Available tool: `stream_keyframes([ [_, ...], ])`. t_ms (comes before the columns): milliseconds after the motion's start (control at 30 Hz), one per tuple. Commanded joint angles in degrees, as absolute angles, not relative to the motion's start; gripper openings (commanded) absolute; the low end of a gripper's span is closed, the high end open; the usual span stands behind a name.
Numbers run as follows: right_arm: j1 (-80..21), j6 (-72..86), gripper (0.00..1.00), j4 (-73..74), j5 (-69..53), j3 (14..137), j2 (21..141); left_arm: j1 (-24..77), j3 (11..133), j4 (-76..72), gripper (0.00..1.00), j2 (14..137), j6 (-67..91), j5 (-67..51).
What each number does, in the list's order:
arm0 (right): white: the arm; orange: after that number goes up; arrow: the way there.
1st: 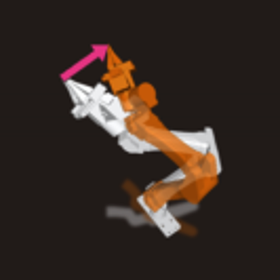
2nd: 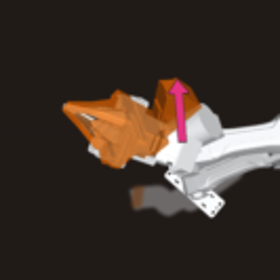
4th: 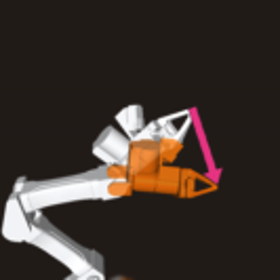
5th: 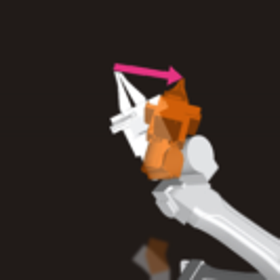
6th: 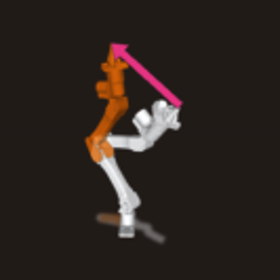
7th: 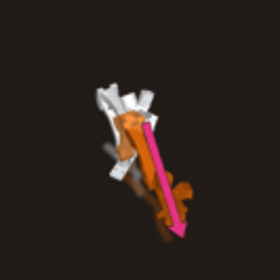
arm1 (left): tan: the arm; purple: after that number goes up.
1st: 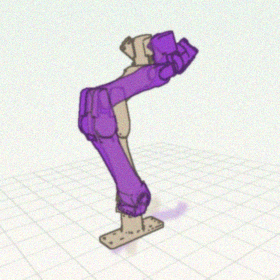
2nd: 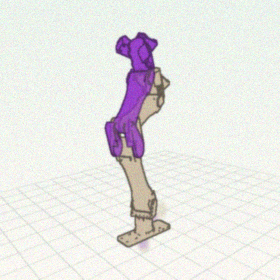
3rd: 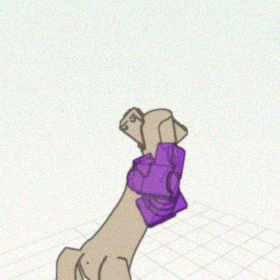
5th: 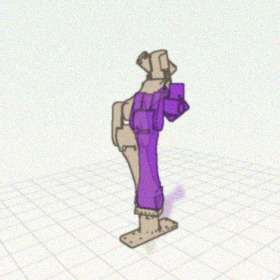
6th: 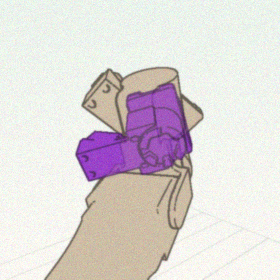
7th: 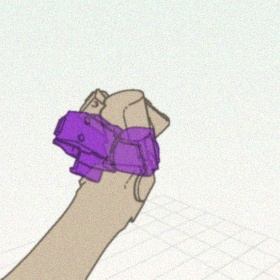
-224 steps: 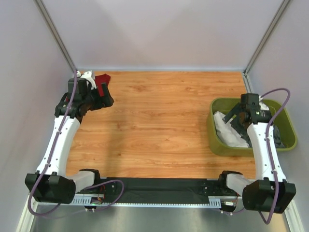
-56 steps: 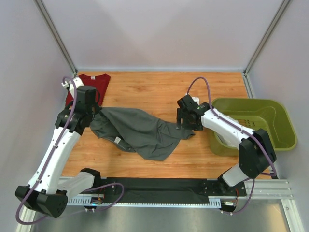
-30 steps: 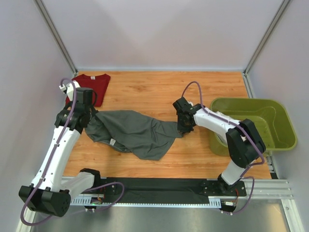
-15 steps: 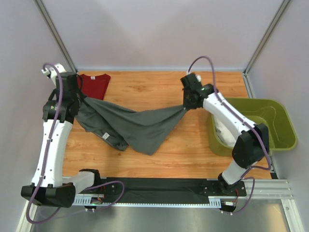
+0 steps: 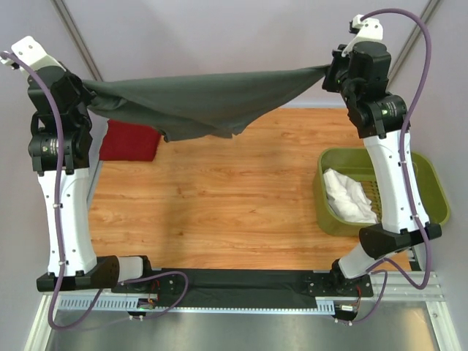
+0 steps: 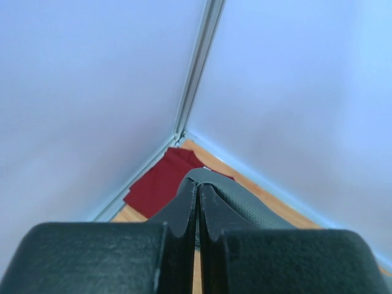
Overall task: Fold and stack the t-shirts
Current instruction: Flatten the tshirt out
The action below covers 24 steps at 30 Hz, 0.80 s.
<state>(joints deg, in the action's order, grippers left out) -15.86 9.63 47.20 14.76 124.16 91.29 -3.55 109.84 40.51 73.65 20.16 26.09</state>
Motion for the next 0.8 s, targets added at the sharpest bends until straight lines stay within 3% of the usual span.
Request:
stream_keyframes([
  [0,-15.12,6.59,0.00,44.13,15.91,125.25,89.74,-4.57,113.99,36.48,0.00,73.65,16.96,27.17],
  [400,-15.12,13.79,0.00,54.82,3.97,115.24,85.87,-4.66,107.24,41.72,0.00,66.29,13.27,18.56],
  [567,-15.55,25.11,0.00,47.92,-9.57,86.04,79.64,-4.57,87.77,49.98,0.00,59.68,21.26,11.35],
  [767,-16.26,25.93,0.00,44.21,-7.92,71.82,82.43,-4.66,72.44,55.81,0.00,57.66,24.78,7.56],
])
